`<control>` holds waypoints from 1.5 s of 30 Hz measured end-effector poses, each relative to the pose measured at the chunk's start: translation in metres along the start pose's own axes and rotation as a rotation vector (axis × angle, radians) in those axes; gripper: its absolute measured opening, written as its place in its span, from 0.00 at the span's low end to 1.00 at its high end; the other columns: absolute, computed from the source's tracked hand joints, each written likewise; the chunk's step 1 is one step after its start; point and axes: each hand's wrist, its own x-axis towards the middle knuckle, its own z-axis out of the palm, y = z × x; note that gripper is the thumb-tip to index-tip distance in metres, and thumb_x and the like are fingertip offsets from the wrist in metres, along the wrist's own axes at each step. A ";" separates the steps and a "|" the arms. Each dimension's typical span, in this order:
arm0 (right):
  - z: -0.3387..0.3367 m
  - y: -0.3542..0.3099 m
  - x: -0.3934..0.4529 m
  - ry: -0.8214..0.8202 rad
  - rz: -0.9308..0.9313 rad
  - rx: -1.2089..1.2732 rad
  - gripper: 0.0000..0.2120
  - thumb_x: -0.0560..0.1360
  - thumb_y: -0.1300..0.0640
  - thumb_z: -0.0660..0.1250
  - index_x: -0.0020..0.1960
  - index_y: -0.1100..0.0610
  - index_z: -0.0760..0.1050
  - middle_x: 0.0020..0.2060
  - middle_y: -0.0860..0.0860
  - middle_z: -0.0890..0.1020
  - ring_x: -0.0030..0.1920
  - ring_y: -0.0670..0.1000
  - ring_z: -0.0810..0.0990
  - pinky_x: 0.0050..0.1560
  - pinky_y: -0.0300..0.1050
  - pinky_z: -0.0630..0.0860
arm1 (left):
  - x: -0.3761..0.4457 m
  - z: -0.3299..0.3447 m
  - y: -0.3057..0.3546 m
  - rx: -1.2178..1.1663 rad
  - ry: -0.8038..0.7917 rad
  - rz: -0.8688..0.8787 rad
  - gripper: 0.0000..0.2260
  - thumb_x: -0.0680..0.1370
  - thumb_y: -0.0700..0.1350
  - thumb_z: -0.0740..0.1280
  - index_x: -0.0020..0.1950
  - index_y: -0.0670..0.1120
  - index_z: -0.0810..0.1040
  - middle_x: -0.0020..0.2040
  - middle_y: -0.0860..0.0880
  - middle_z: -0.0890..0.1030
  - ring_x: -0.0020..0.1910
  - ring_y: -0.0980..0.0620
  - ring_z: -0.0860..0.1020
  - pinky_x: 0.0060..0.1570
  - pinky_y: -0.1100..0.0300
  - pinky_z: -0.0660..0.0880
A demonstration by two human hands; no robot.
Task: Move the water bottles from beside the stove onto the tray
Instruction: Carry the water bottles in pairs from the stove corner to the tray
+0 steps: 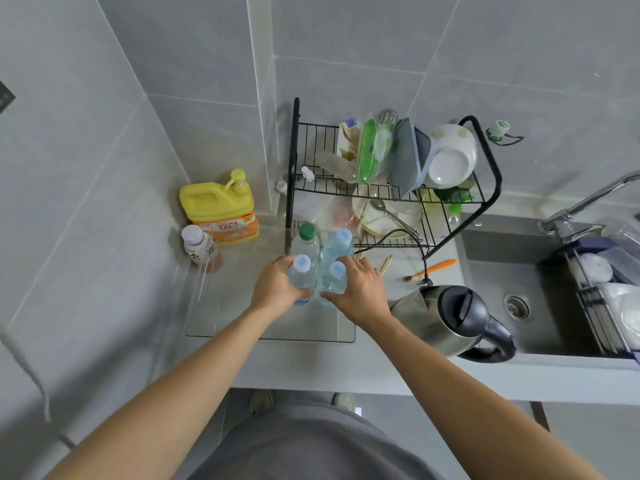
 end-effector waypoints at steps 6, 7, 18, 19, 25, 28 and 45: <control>-0.002 0.006 0.001 0.110 -0.110 0.015 0.27 0.71 0.44 0.79 0.64 0.53 0.74 0.57 0.51 0.76 0.53 0.56 0.77 0.51 0.53 0.76 | -0.004 -0.001 -0.002 0.109 0.072 0.188 0.21 0.67 0.47 0.84 0.56 0.52 0.80 0.51 0.51 0.75 0.49 0.50 0.78 0.48 0.56 0.73; -0.004 0.006 0.002 0.134 -0.151 0.028 0.23 0.73 0.46 0.77 0.63 0.54 0.75 0.55 0.51 0.77 0.51 0.56 0.78 0.48 0.52 0.76 | -0.003 -0.004 -0.002 0.130 0.094 0.239 0.20 0.68 0.47 0.84 0.56 0.51 0.81 0.50 0.51 0.74 0.47 0.51 0.77 0.46 0.58 0.71; -0.039 -0.029 0.025 -0.131 -0.276 -0.237 0.20 0.81 0.41 0.68 0.66 0.53 0.75 0.55 0.55 0.85 0.53 0.62 0.84 0.46 0.50 0.74 | -0.007 -0.040 -0.001 0.287 0.080 0.388 0.12 0.77 0.54 0.76 0.48 0.55 0.72 0.39 0.54 0.78 0.38 0.52 0.77 0.37 0.53 0.72; -0.038 -0.035 0.026 -0.135 -0.300 -0.263 0.20 0.81 0.41 0.68 0.66 0.53 0.76 0.55 0.55 0.85 0.54 0.63 0.84 0.48 0.51 0.75 | -0.010 -0.047 -0.006 0.277 0.090 0.374 0.12 0.77 0.54 0.76 0.48 0.55 0.73 0.39 0.54 0.78 0.38 0.52 0.77 0.37 0.53 0.72; -0.030 -0.092 0.042 -0.187 -0.418 -0.367 0.21 0.80 0.39 0.67 0.65 0.53 0.77 0.55 0.57 0.84 0.56 0.63 0.83 0.47 0.51 0.72 | -0.014 -0.095 -0.034 0.241 0.133 0.279 0.10 0.76 0.50 0.77 0.49 0.54 0.77 0.37 0.54 0.79 0.37 0.52 0.78 0.40 0.51 0.75; -0.027 -0.120 0.055 -0.191 -0.455 -0.394 0.21 0.80 0.39 0.67 0.64 0.52 0.78 0.55 0.56 0.85 0.57 0.62 0.83 0.51 0.51 0.75 | -0.009 -0.113 -0.043 0.277 0.156 0.233 0.10 0.77 0.50 0.76 0.54 0.52 0.80 0.37 0.55 0.78 0.39 0.50 0.78 0.41 0.52 0.76; -0.047 -0.138 0.122 -0.218 -0.419 -0.593 0.18 0.81 0.45 0.68 0.67 0.53 0.77 0.61 0.56 0.82 0.63 0.61 0.81 0.56 0.52 0.76 | 0.043 -0.120 -0.017 0.356 0.156 0.230 0.07 0.77 0.47 0.74 0.49 0.46 0.79 0.42 0.46 0.83 0.43 0.40 0.81 0.42 0.46 0.79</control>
